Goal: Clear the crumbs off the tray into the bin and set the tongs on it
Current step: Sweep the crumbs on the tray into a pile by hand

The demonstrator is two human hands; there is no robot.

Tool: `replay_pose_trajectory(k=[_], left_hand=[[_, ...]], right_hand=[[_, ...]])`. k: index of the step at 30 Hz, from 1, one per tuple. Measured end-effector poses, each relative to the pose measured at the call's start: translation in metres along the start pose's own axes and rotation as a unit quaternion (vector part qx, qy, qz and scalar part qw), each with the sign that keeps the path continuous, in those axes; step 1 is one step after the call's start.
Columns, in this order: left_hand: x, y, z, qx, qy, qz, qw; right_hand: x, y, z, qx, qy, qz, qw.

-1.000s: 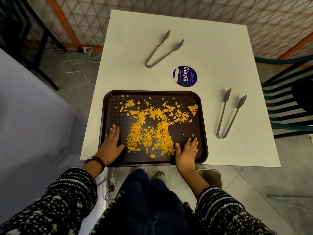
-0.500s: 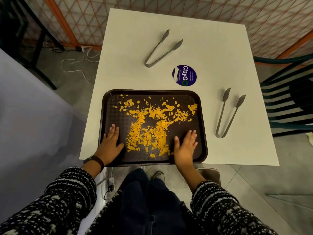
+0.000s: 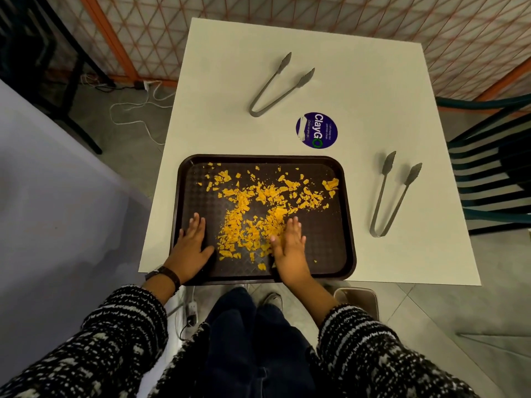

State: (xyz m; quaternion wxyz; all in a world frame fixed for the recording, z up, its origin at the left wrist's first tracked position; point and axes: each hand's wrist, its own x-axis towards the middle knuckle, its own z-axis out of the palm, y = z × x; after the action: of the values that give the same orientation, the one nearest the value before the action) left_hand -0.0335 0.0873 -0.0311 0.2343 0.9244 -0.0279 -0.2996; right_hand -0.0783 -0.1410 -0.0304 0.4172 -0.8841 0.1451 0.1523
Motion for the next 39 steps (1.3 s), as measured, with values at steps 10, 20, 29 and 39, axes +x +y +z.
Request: replay_pose_trajectory(k=[10,20,29,39], left_hand=[[0.002,-0.002,0.005,0.019,0.016,0.005,1.000],[0.001,-0.002,0.007,0.032,0.021,0.005,0.999],[0.001,0.000,0.009,0.034,0.040,0.002,0.999],[0.004,-0.005,0.009,0.039,0.038,0.006,0.999]], right_hand=[[-0.012,-0.011,0.015,0.019,0.131,0.293,0.947],[-0.011,-0.022,0.020,0.115,0.006,-0.001,0.993],[0.011,0.050,-0.059,-0.374,-0.133,-0.233,0.888],[0.035,0.016,-0.022,-0.449,-0.125,-0.246,0.850]])
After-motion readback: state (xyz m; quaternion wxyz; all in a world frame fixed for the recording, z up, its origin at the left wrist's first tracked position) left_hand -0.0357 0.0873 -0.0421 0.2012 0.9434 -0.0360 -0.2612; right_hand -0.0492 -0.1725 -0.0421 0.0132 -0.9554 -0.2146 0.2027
